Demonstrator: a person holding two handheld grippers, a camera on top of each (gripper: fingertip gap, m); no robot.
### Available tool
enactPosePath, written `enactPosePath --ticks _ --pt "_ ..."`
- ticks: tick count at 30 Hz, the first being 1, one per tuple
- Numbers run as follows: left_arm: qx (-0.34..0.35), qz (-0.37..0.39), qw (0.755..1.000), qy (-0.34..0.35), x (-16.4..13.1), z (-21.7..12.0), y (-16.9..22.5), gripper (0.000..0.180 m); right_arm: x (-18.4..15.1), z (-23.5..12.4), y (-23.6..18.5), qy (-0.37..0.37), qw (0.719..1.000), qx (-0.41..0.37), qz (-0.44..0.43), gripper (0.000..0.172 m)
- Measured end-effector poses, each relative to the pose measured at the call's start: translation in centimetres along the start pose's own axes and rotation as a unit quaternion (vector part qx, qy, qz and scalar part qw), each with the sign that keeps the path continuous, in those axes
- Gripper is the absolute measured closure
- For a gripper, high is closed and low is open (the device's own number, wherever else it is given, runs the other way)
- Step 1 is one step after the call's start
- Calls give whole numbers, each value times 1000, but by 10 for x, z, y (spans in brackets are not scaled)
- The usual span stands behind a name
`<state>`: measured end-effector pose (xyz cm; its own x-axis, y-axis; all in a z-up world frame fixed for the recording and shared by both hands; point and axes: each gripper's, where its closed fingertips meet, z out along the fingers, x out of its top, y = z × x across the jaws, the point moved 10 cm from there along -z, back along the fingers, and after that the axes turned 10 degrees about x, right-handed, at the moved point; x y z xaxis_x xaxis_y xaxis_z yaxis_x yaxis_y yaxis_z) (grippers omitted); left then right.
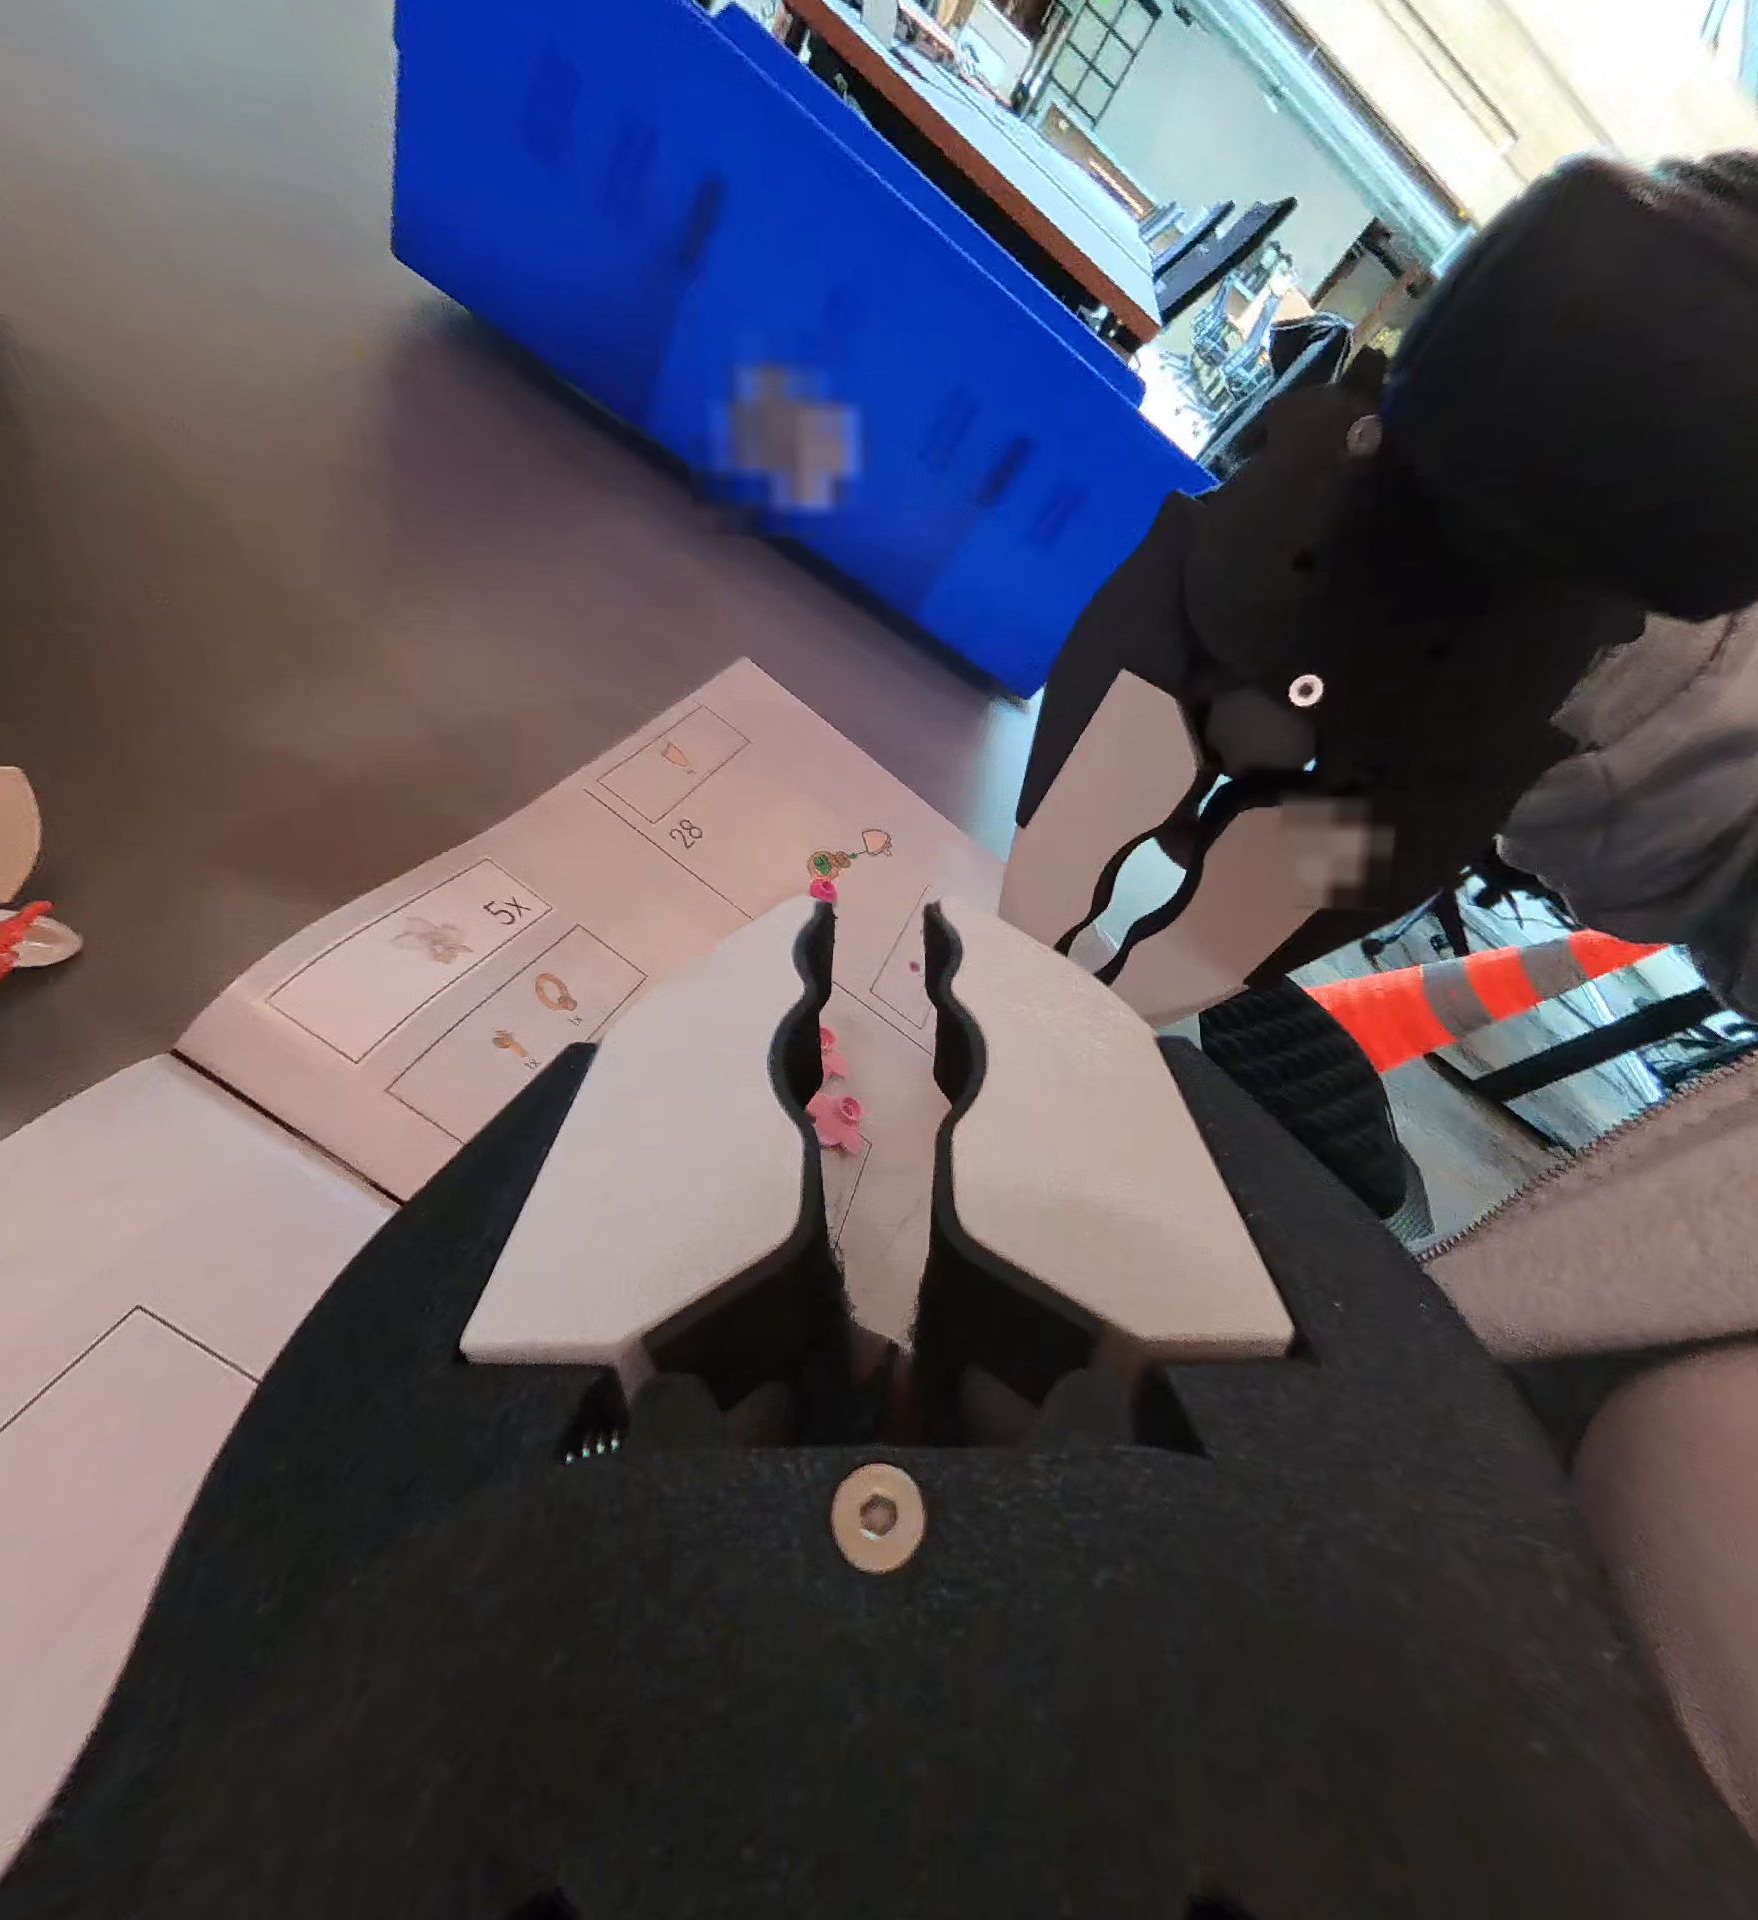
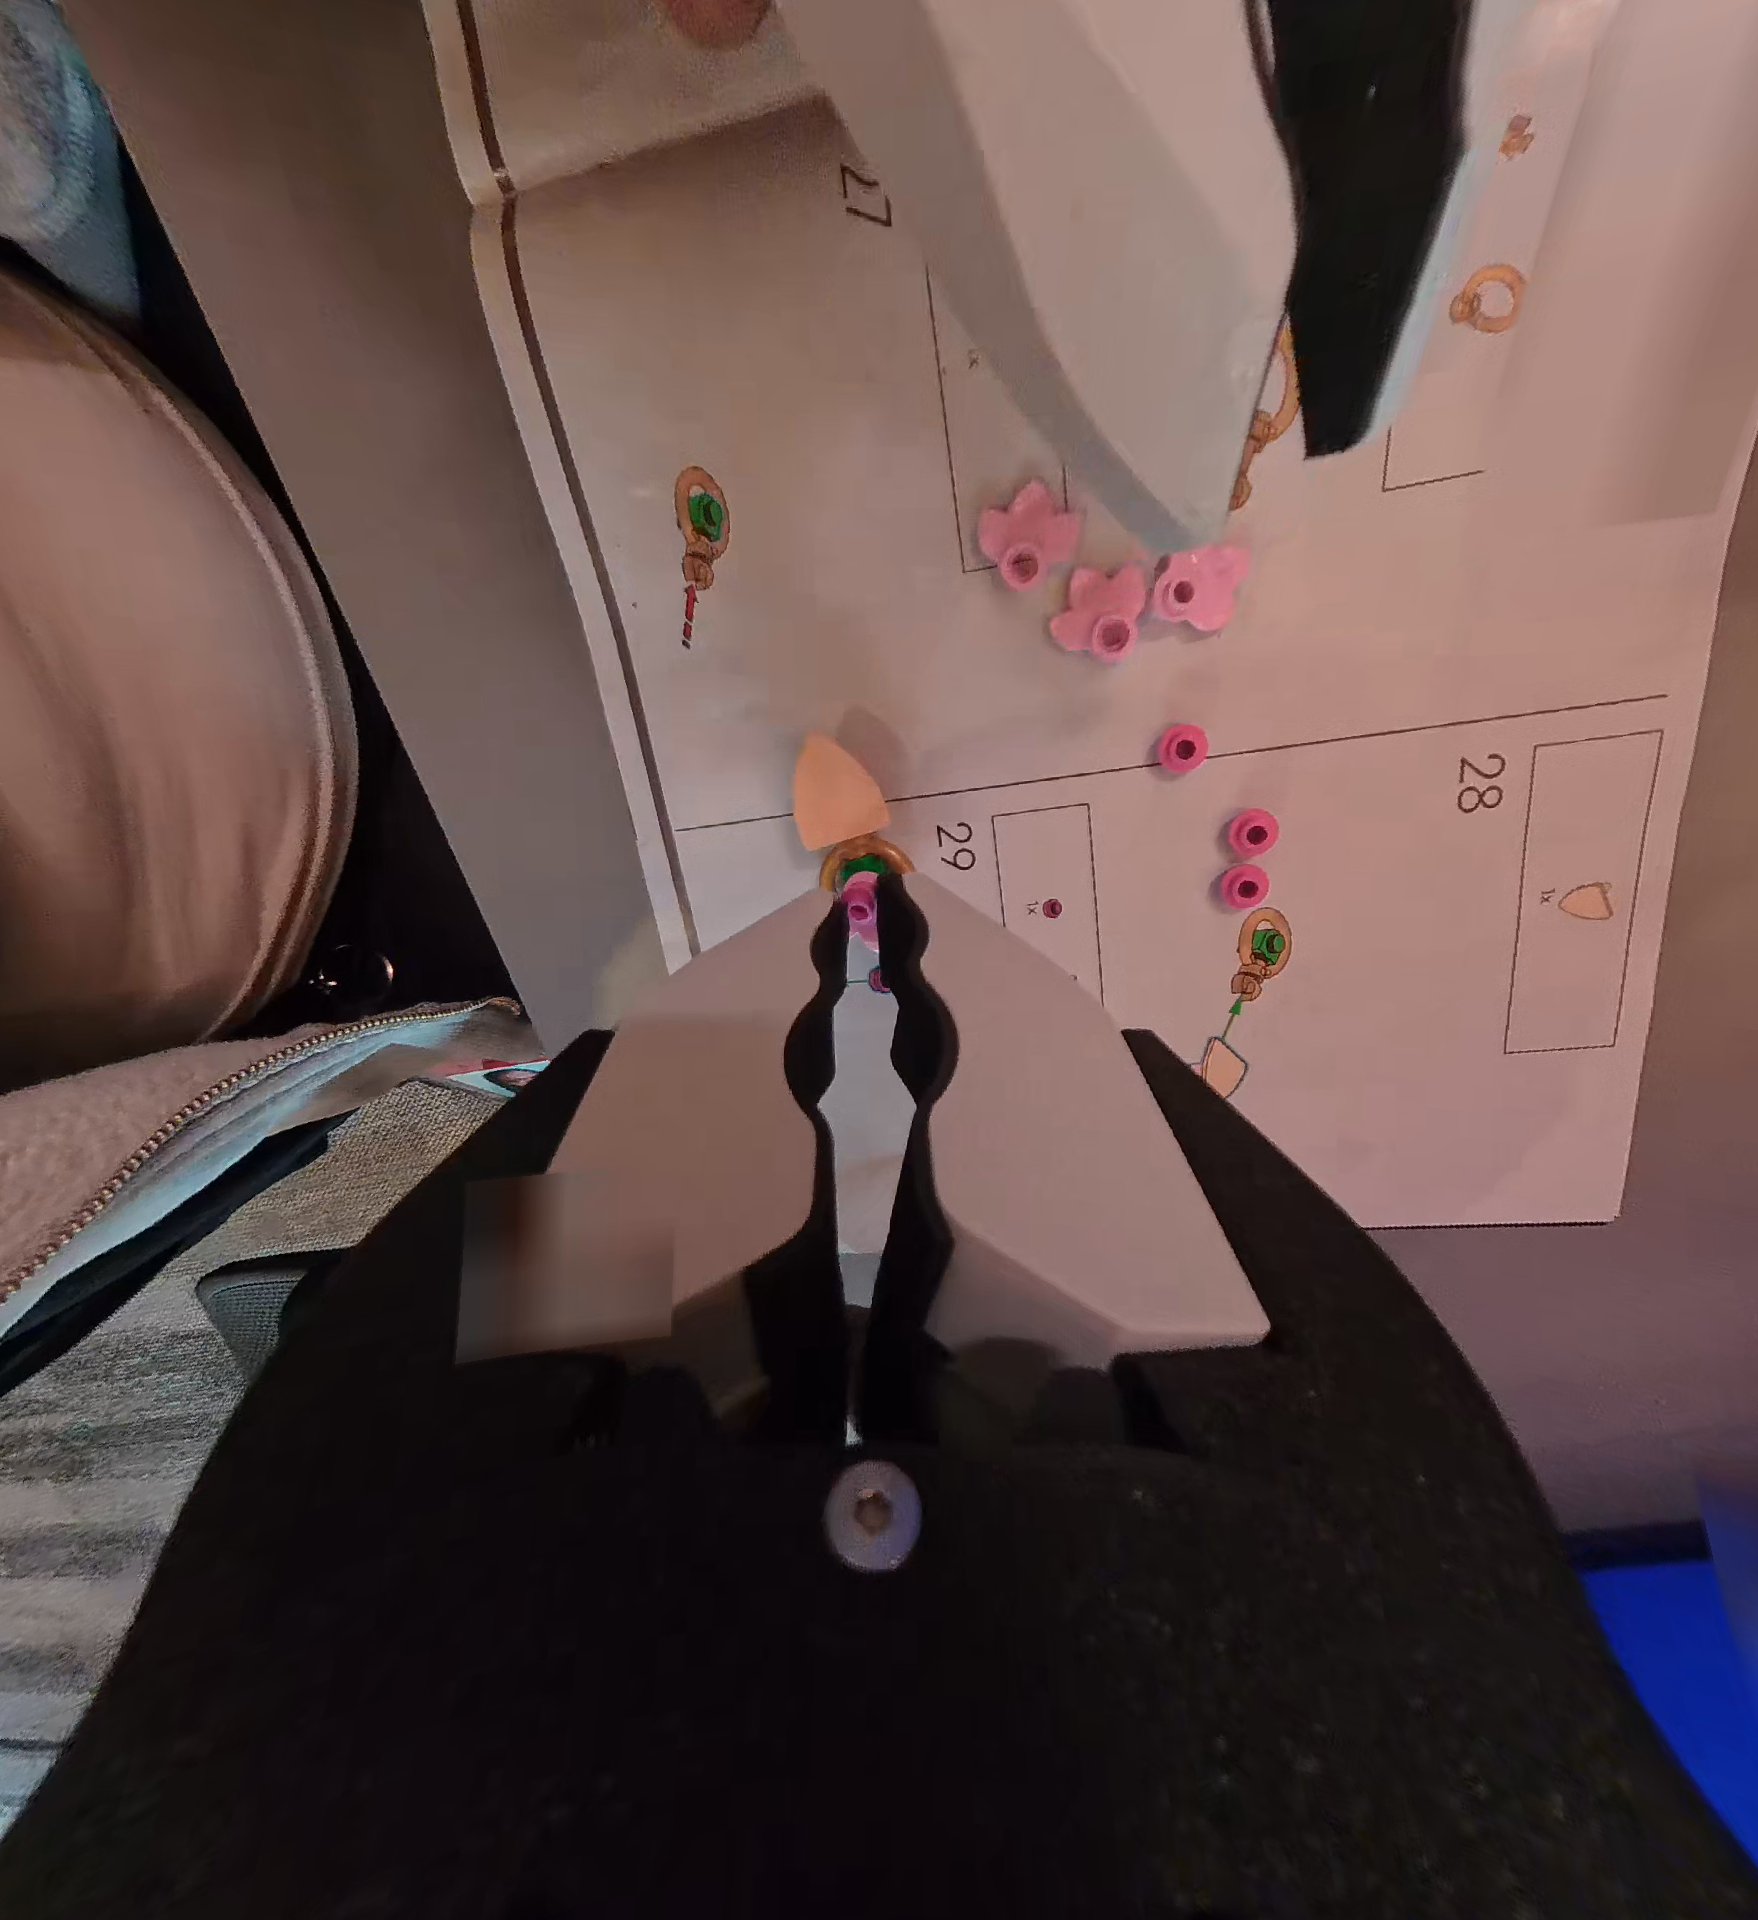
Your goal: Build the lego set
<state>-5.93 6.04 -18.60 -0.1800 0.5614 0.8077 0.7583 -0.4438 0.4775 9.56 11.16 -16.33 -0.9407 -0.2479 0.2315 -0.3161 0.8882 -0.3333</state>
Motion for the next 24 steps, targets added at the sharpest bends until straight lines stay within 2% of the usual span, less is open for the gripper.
enactPosePath --ticks 15,24 --pt "16 20 1000 4 -1 0 3 163 9 1 -2 -51 999 -12 8 167" --pt "9 25 1000 1 -1 0 5 163 6 0 -2 -16 1000 -10 -14 166"
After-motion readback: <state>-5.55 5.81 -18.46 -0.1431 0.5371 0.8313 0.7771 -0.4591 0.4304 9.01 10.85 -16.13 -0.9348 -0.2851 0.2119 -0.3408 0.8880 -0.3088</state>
